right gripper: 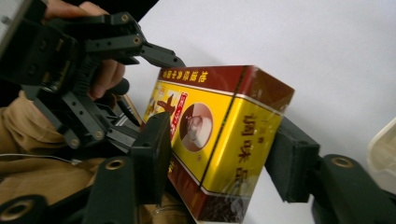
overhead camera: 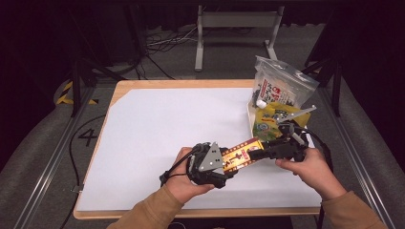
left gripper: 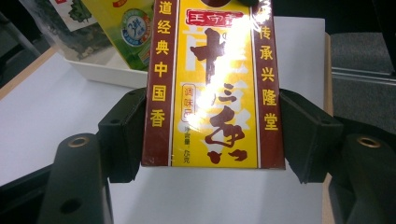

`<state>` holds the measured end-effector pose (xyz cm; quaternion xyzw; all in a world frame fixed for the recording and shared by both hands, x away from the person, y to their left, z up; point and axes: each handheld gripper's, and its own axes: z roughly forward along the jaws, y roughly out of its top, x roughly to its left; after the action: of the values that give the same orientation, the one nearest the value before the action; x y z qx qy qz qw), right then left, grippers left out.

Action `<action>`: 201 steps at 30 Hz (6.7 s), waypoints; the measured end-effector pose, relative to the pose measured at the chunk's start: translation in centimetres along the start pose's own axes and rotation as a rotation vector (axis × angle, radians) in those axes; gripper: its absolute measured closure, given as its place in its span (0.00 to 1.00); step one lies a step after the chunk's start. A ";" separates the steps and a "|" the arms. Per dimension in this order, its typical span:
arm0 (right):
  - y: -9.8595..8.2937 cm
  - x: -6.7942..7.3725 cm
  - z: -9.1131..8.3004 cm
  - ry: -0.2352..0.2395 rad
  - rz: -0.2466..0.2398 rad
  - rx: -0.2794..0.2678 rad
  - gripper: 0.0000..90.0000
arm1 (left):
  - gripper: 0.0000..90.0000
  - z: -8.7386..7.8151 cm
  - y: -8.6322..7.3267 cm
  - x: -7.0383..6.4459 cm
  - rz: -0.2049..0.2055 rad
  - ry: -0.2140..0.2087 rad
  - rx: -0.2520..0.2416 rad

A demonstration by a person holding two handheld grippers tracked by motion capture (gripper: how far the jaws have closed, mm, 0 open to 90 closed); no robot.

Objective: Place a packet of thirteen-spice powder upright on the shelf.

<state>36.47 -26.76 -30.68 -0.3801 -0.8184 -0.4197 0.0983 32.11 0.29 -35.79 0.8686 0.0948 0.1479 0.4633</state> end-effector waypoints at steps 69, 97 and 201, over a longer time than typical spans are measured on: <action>5.3 3.3 -6.4 -0.404 -0.506 0.184 0.76 | 0.27 -5.8 -4.6 6.2 -0.268 0.054 0.071; 5.9 0.1 -5.1 -0.475 -0.591 0.353 0.76 | 0.26 -7.5 -6.1 7.8 -0.332 0.087 0.073; 3.0 -3.2 -1.2 -0.394 -0.642 0.469 0.43 | 0.27 -8.2 -7.4 7.9 -0.372 0.080 0.090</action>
<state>40.64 -28.36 -29.58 -0.1468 -0.9711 -0.1515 -0.1115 36.51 13.19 -36.29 0.8493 0.2787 0.0898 0.4392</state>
